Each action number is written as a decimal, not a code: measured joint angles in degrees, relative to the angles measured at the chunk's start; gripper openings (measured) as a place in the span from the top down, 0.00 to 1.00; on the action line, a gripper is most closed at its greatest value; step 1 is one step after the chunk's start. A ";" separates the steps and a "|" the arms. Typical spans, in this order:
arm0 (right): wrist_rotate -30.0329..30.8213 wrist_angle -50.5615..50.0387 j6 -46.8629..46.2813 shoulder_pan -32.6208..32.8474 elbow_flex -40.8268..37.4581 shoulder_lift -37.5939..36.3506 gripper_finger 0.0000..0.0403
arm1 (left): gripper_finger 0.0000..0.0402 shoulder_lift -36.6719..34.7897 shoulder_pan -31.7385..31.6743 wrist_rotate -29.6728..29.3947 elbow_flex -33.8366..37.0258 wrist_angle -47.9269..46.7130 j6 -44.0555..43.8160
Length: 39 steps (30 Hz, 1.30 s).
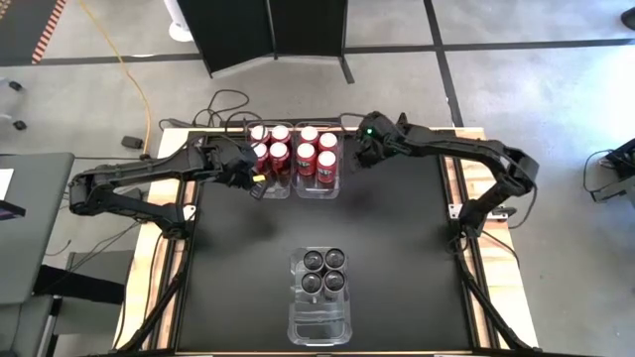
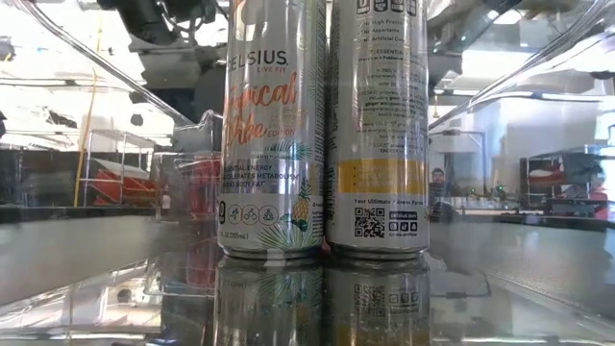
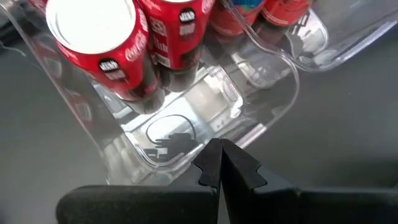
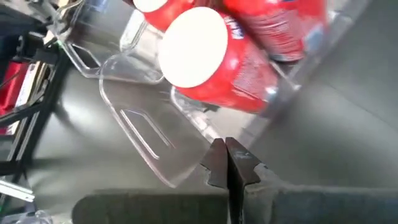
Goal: Sort soda cans
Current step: Adjust the orange soda can on the right transparent bin
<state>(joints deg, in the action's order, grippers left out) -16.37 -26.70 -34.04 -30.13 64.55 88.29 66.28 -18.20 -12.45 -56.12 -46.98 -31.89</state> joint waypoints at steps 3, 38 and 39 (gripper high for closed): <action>-1.49 3.24 -0.50 1.11 -0.02 1.83 0.99 | 1.00 0.00 -1.13 -0.11 0.00 0.07 1.10; 8.48 4.29 4.76 1.72 9.42 15.26 0.99 | 1.00 0.00 -0.74 1.94 0.00 0.09 -0.94; 8.37 4.17 4.76 1.70 9.42 15.26 0.99 | 1.00 0.00 -0.74 1.94 0.00 0.09 -0.98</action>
<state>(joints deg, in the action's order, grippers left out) -8.01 -22.53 -29.28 -28.42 73.97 103.55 66.28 -18.94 -10.50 -56.12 -46.89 -32.87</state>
